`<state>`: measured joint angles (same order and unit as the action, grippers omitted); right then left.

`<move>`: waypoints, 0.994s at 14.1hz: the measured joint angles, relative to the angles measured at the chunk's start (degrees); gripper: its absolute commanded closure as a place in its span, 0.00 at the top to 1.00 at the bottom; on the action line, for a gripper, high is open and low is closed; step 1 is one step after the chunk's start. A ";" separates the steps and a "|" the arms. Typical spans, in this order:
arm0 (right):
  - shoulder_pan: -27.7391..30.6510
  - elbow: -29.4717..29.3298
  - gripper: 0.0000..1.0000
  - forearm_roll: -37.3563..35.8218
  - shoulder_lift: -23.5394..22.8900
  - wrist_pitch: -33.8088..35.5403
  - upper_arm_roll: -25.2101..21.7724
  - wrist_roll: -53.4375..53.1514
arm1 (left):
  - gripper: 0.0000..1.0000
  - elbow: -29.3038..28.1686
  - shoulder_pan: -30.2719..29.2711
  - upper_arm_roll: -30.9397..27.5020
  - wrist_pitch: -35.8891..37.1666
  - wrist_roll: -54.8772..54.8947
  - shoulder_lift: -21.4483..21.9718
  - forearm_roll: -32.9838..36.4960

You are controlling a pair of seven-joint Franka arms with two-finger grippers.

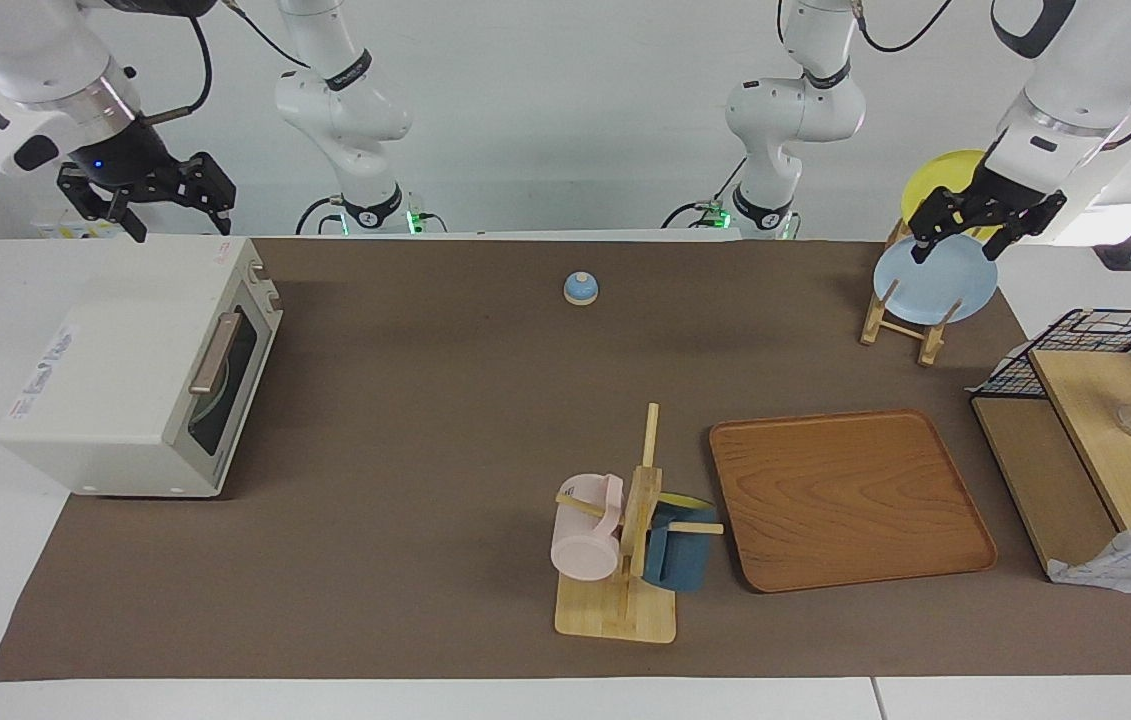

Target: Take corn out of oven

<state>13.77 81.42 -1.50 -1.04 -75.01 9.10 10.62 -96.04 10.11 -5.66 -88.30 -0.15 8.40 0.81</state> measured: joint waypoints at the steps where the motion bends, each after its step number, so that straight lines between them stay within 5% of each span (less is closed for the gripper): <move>1: -0.03 0.00 1.00 0.00 0.00 0.00 0.02 0.00 | 1.00 -0.01 -0.01 0.01 0.09 0.00 0.61 0.00; 6: -0.03 0.02 0.97 0.00 0.03 -0.01 0.03 0.00 | 1.00 -0.12 -0.37 -0.61 0.21 0.00 1.26 0.00; 7: -0.04 0.07 0.71 0.00 0.03 0.00 0.04 0.04 | 1.00 -0.15 -0.49 -0.63 0.21 0.00 1.26 0.00; 8: -0.07 0.15 0.28 0.00 0.03 -0.01 0.09 0.19 | 1.00 -0.16 -0.54 -0.63 0.21 0.00 1.26 0.00; 9: -0.11 0.21 0.04 0.00 0.03 -0.01 0.14 0.46 | 1.00 -0.16 -0.55 -0.63 0.21 0.00 1.26 0.00; 14: -0.09 3.64 0.00 -3.08 -0.08 -7.63 0.16 5.45 | 1.00 -0.16 -0.56 -0.63 0.21 0.00 1.26 0.00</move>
<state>13.68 85.06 -4.58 -1.12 -82.64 9.25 16.07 -96.19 9.55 -6.29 -88.09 -0.15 9.66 0.81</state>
